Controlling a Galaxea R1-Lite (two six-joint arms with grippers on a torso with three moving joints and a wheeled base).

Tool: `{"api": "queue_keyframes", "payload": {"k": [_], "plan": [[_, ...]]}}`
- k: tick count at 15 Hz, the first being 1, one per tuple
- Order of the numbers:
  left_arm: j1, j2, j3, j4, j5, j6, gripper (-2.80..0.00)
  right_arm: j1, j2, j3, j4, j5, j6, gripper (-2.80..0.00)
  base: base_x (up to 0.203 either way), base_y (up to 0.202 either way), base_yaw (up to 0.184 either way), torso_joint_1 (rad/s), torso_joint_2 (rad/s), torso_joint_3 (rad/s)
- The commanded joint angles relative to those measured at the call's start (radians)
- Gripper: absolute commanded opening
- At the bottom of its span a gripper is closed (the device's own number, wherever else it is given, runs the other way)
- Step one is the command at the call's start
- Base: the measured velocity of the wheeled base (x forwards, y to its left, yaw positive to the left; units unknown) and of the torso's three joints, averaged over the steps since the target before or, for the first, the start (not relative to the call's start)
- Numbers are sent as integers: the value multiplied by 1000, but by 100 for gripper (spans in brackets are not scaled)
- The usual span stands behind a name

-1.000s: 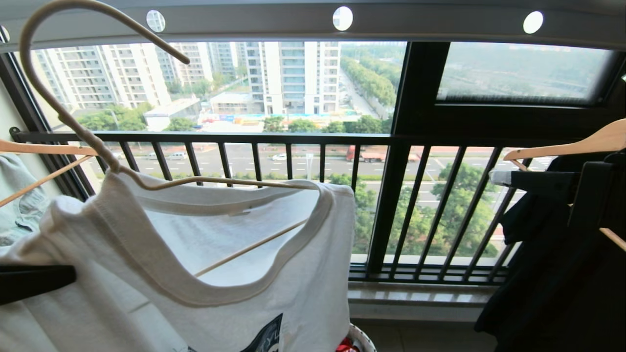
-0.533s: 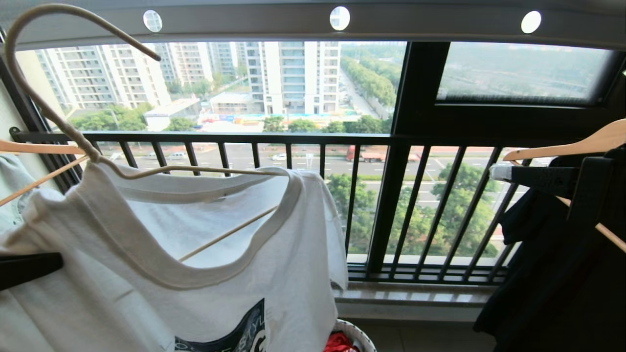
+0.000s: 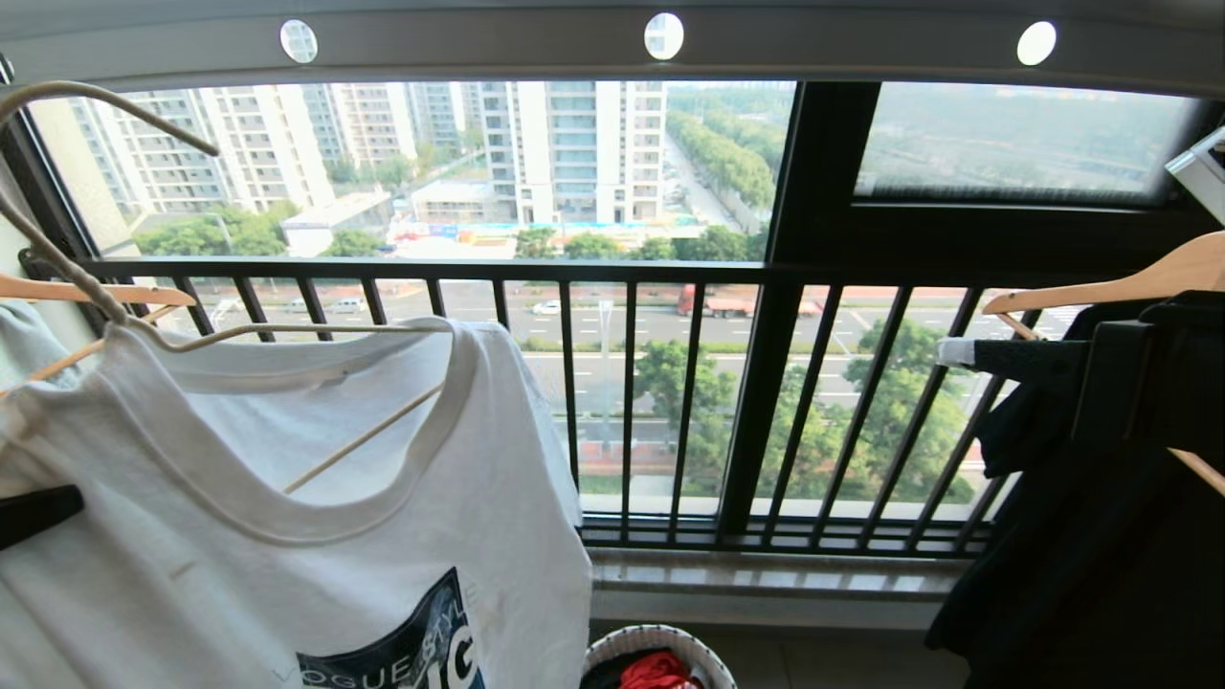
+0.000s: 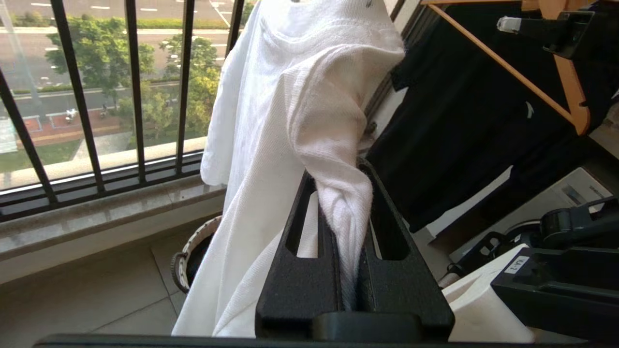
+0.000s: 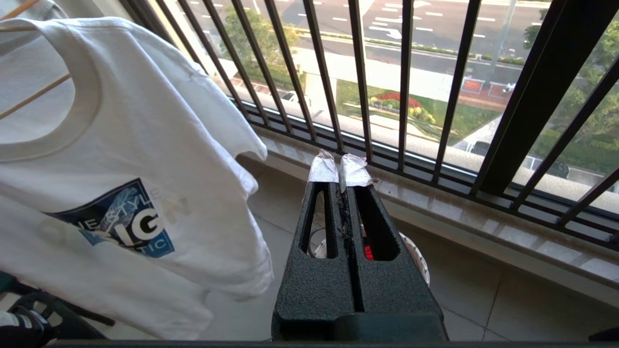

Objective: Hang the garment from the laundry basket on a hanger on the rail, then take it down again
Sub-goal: Hang the clothes rack on the clothesline

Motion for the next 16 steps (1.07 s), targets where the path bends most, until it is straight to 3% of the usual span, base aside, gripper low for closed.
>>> {"api": "queue_keyframes", "payload": {"k": [1, 11, 13, 16], "plan": [[73, -39, 17, 4, 2, 2, -280, -1, 6, -2, 0, 1, 1, -280, 0, 0, 0, 0, 0, 0], [93, -22, 29, 0, 21, 4, -280, -14, 6, -5, -2, 0, 0, -280, 0, 0, 0, 0, 0, 0], [88, 6, 15, -43, 21, 1, -280, -15, 6, -5, -2, 0, 0, -280, 0, 0, 0, 0, 0, 0], [13, 34, 24, -125, 51, -2, -280, -18, 6, -5, -2, 0, 0, -280, 0, 0, 0, 0, 0, 0]]}}
